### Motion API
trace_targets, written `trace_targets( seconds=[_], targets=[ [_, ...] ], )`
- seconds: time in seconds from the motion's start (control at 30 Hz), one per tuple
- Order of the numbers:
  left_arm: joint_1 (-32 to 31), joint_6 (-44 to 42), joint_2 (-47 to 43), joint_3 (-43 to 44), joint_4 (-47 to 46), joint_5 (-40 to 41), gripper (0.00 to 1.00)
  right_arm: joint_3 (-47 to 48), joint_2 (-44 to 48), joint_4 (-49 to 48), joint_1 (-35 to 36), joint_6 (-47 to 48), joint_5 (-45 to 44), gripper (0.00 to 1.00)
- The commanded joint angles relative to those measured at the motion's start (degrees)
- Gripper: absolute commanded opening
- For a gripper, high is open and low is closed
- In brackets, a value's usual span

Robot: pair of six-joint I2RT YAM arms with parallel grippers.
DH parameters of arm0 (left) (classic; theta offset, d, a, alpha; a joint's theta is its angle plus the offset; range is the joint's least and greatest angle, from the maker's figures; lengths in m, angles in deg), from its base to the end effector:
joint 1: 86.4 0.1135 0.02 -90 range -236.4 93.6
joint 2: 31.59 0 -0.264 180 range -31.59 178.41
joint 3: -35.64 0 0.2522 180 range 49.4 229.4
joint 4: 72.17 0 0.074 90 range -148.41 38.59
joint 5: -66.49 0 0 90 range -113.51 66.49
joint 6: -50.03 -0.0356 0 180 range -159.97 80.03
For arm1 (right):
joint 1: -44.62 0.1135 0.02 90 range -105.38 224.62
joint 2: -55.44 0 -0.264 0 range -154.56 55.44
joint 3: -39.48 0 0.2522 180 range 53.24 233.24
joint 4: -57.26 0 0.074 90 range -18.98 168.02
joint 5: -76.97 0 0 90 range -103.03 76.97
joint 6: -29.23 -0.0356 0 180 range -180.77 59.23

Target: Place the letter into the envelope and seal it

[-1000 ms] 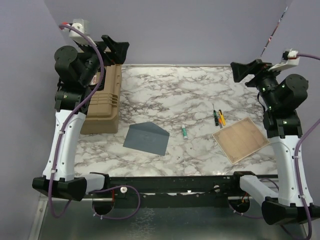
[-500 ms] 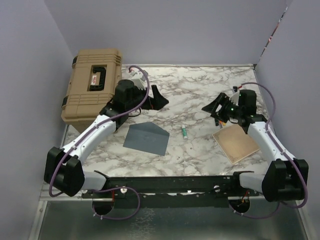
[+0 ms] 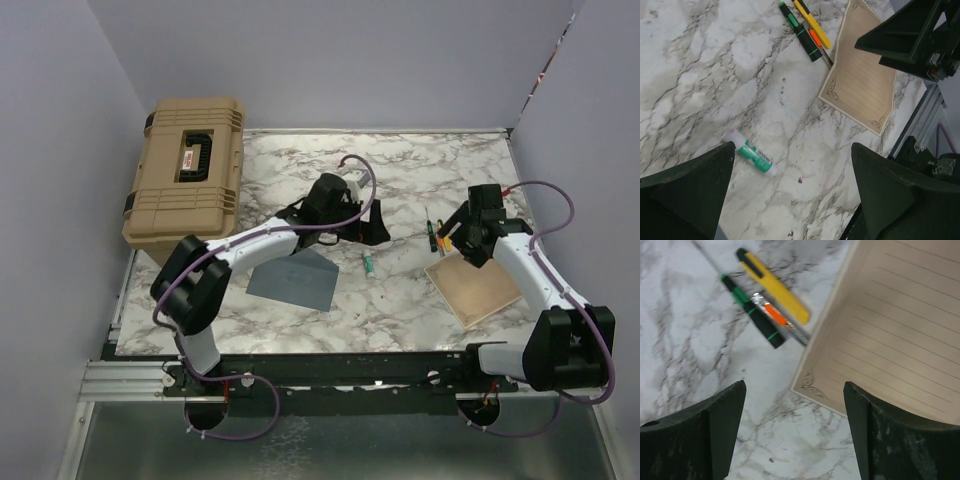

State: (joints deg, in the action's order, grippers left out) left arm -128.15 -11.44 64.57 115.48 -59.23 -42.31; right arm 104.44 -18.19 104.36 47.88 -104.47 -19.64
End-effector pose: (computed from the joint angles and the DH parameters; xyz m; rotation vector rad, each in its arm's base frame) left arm 0.2791 -0.2645 0.2525 0.4716 2.1901 -1.0539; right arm 0.2562 0.0105 0.2384 0.9216 2.3712 0.1773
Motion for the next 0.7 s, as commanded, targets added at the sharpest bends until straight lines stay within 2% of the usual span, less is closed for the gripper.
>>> trace_targets(
  seconds=[0.0,0.07,0.3,0.43,0.67],
  targets=[
    [-2.33,1.68,10.98,9.39,-2.53,-6.07,0.97,0.37,1.37,12.17,-0.43,-6.09,-16.33,0.83],
    [-4.02,2.2,16.92,13.86,-2.8,-7.55,0.94,-1.11,3.32,14.05,-0.65,-7.76,-17.2,0.77],
    [-7.76,5.68,29.49,25.53,-5.81,-12.05,0.86,-6.78,8.1,18.67,-2.9,-9.31,-16.97,0.47],
    [-9.09,8.74,33.9,28.45,-9.2,-13.49,0.83,-10.23,10.15,18.67,-5.68,-9.53,-14.42,0.43],
    [-10.52,10.92,37.73,29.94,-13.14,-11.09,0.83,-13.01,9.33,17.43,-9.77,-10.47,-7.43,0.42]
  ],
)
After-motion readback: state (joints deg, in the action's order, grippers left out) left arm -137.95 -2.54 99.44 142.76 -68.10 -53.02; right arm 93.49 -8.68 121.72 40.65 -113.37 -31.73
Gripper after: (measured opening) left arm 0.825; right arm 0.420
